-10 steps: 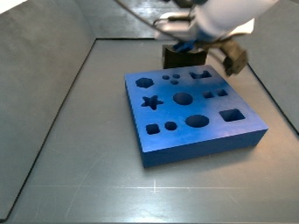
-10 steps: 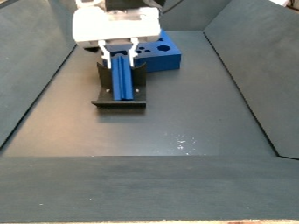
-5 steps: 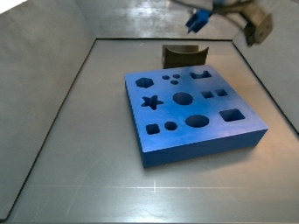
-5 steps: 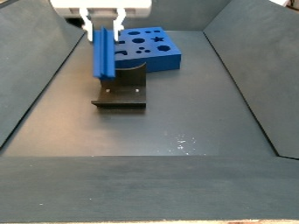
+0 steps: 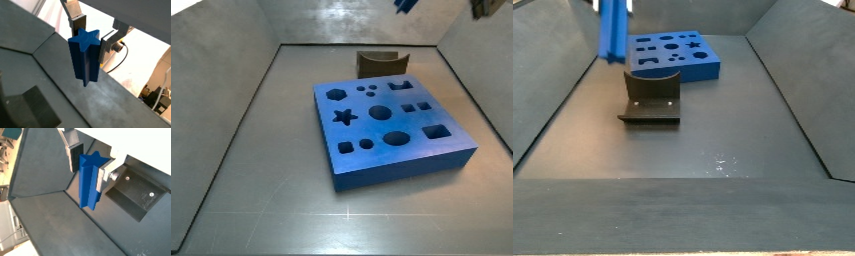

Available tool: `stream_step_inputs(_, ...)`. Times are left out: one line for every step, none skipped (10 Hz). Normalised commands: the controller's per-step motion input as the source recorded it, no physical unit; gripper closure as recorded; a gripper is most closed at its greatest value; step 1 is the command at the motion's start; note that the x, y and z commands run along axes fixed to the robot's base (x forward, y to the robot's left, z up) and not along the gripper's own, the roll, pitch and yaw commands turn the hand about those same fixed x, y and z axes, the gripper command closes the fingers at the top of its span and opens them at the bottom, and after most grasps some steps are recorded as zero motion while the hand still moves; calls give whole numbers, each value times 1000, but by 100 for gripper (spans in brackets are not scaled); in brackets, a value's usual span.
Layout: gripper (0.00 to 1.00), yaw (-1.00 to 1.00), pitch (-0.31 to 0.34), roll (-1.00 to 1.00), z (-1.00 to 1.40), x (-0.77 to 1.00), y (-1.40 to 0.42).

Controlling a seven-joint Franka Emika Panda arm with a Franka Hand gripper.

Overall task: Pick up the star object. Move up. Place the star object on the fixture. Regrasp the star object. Move to above the board. Insert the star object.
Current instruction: Move to above the board.

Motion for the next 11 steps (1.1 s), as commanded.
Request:
stream_step_inputs(100, 105, 197, -33, 1000, 182, 9)
stream_step_inputs(100, 124, 186, -32, 1000, 173, 6)
stream_step_inputs(100, 148, 160, -35, 1000, 158, -4)
stream_step_inputs(100, 157, 148, -36, 1000, 149, -8)
stream_step_inputs(100, 162, 114, -38, 755, 97, -19)
stream_step_inputs(100, 162, 102, -37, 649, 74, -21)
stream_step_inputs(100, 151, 69, -47, 440, 45, -20)
stream_step_inputs(100, 141, 47, -54, 290, 30, -17)
stream_step_inputs(100, -95, -12, -1000, 94, -751, -1000)
stream_step_inputs(100, -101, -18, -1000, 74, -755, -1000)
stream_step_inputs(100, -103, -49, -1000, 84, -803, -1000)
